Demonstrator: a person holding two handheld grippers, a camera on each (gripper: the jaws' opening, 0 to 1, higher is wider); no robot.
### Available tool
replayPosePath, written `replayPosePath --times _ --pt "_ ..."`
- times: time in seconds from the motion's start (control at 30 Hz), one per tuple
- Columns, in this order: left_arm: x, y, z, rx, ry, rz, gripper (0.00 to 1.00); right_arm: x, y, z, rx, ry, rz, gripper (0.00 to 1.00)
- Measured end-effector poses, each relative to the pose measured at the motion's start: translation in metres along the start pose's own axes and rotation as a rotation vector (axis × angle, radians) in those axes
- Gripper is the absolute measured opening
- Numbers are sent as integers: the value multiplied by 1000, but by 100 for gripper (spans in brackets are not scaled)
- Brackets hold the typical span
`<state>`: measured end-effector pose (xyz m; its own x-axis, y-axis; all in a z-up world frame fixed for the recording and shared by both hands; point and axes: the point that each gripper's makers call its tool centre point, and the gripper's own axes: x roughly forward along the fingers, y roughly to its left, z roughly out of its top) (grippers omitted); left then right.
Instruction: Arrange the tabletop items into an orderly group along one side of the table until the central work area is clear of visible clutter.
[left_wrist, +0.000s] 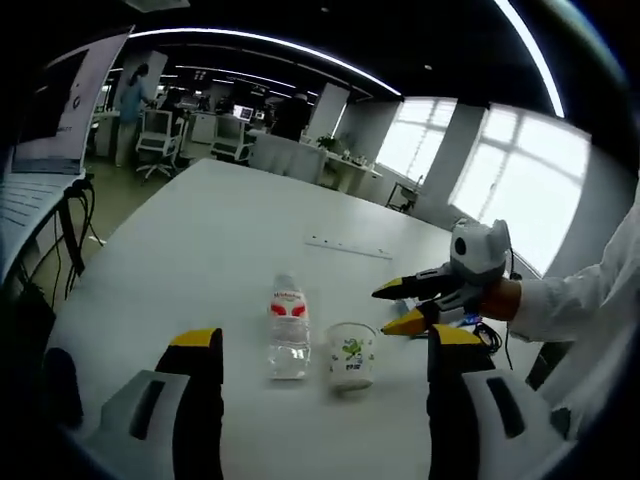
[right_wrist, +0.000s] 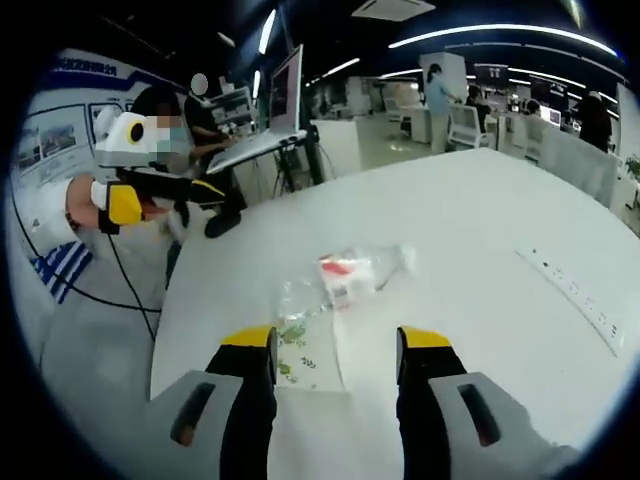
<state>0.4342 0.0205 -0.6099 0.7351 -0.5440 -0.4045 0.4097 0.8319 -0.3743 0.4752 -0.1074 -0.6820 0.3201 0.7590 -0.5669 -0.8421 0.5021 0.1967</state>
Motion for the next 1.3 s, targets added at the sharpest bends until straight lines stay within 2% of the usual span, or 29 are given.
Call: replayPosePath --times 0.27,0.57,0.63,0.87,0.93,1.1,1.3 --pt "8 5 -5 -15 1 10 85 8 -5 -10 13 24 34 41" --pt "11 13 -8 -25 5 20 85 17 -1 -15 53 38 116 27" --pt "11 14 -8 -27 3 22 84 18 2 -15 82 33 146 23" --pt "12 14 -8 -24 2 23 84 19 4 -20 160 35 193 23" --pt "12 14 -8 -23 3 22 84 19 7 -25 170 59 209 18" --pt "13 13 -11 -25 6 20 83 17 9 -24 163 47 214 9" --pt "14 10 -12 -28 7 15 83 9 23 -22 148 56 272 4"
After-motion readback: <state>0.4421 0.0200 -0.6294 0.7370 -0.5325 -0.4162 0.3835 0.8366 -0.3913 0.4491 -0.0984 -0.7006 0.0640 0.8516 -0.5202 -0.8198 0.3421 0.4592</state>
